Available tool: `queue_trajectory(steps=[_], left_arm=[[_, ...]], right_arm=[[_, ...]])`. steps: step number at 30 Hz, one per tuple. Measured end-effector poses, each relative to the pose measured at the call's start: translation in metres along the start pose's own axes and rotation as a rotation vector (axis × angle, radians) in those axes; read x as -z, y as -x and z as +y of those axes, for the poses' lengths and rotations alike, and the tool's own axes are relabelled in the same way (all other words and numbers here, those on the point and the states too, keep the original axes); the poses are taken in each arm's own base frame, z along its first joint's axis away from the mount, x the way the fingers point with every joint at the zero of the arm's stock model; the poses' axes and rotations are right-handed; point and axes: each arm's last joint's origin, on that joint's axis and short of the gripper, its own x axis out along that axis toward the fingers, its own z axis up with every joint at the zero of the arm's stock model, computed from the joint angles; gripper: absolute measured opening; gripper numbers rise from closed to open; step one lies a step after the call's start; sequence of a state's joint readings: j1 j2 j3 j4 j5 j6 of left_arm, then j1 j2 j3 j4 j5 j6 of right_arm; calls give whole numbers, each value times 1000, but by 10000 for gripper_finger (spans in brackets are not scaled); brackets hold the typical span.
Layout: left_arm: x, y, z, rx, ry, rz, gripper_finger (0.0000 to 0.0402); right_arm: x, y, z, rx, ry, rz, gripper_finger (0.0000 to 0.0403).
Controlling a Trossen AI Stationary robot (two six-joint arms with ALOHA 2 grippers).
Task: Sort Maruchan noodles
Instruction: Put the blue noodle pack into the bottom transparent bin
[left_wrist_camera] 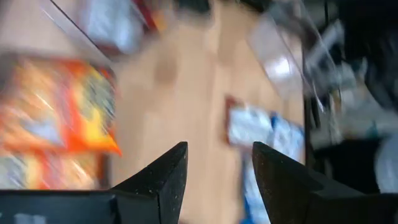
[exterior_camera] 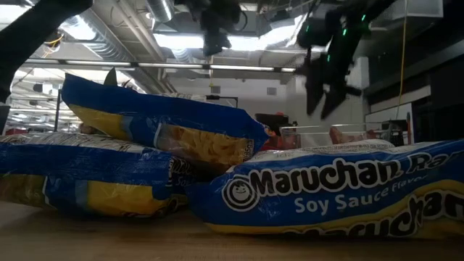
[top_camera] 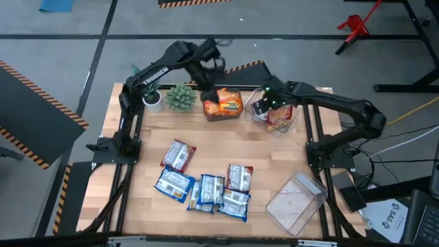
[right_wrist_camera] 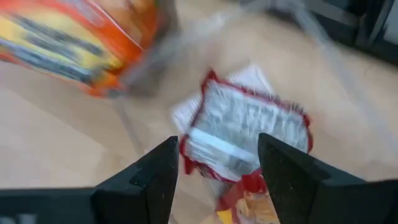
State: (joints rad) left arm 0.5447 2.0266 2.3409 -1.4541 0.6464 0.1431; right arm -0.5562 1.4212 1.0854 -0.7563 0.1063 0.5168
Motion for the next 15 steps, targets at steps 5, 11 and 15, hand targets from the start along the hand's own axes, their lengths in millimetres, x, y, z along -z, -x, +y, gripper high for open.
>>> queue_trajectory(steps=[5,11,15], left_arm=[[17,2,-58,94,-97,91,174],[50,3,-129,-73,-191,136,174],[75,-18,-160,-125,-198,89,174]], right_arm=[[8,52,9,-115,76,-87,207],[35,72,21,-178,177,-88,207],[50,67,33,-193,243,-66,207]])
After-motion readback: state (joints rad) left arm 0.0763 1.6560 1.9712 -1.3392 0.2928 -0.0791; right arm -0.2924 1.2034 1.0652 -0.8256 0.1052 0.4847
